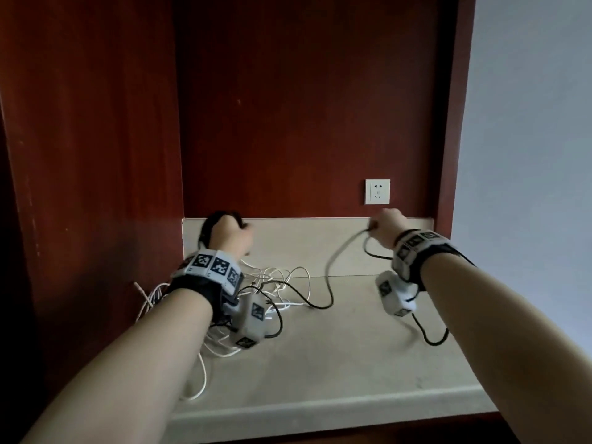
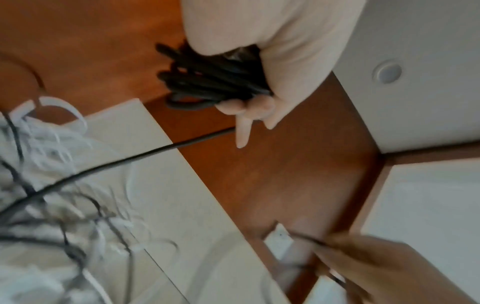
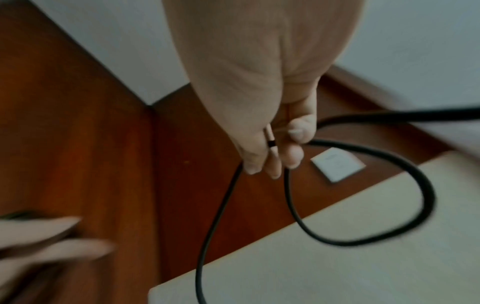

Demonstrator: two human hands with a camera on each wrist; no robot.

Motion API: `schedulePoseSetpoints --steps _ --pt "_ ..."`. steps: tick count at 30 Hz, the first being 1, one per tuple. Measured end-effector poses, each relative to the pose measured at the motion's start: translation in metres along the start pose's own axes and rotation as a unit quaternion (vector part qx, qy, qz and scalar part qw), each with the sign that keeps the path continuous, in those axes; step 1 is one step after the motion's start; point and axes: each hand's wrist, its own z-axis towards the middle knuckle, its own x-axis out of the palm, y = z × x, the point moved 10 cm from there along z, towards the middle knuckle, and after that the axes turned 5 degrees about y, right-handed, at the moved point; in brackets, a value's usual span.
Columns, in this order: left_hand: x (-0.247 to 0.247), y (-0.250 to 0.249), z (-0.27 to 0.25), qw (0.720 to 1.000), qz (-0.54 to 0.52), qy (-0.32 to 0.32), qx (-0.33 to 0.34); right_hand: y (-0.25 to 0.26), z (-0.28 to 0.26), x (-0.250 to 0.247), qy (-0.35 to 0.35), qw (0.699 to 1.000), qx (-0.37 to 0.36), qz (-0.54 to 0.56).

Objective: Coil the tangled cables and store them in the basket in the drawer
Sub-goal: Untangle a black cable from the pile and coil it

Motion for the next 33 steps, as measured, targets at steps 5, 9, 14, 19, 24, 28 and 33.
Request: schedulePoseSetpoints --steps 5,9,14,19,24,28,33 --pt "0.059 -0.059 -0.021 0.979 -0.131 0.133 0.084 0.111 -0.028 0.009 0.048 0.968 -0.190 0.157" --pt "0.070 -0.069 -0.027 0.972 -0.098 0.168 0.132 0.118 -0.039 0.011 0.080 0.962 -0.220 0.144" --pt "0.040 -0.058 -0.015 0.995 -0.014 0.039 0.093 0.052 -0.030 0.037 0.132 0.981 -0.134 0.055" --pt "0.003 -0.027 0.003 0.998 -0.026 -0.048 0.024 -0.055 -0.020 0.047 0.103 0.994 -0.006 0.031" --pt "-0.015 0.019 0.008 0.991 -0.054 -0.100 -0.070 -0.159 -0.024 0.026 0.116 0.967 0.188 -0.124" --pt "-0.009 0.048 0.014 0.992 -0.043 -0.058 -0.103 -0.179 -0.037 0.030 0.162 0.939 0.198 -0.229" --pt "0.039 0.010 0.003 0.998 -0.023 0.034 -0.039 -0.062 -0.030 0.081 0.213 0.975 0.061 0.006"
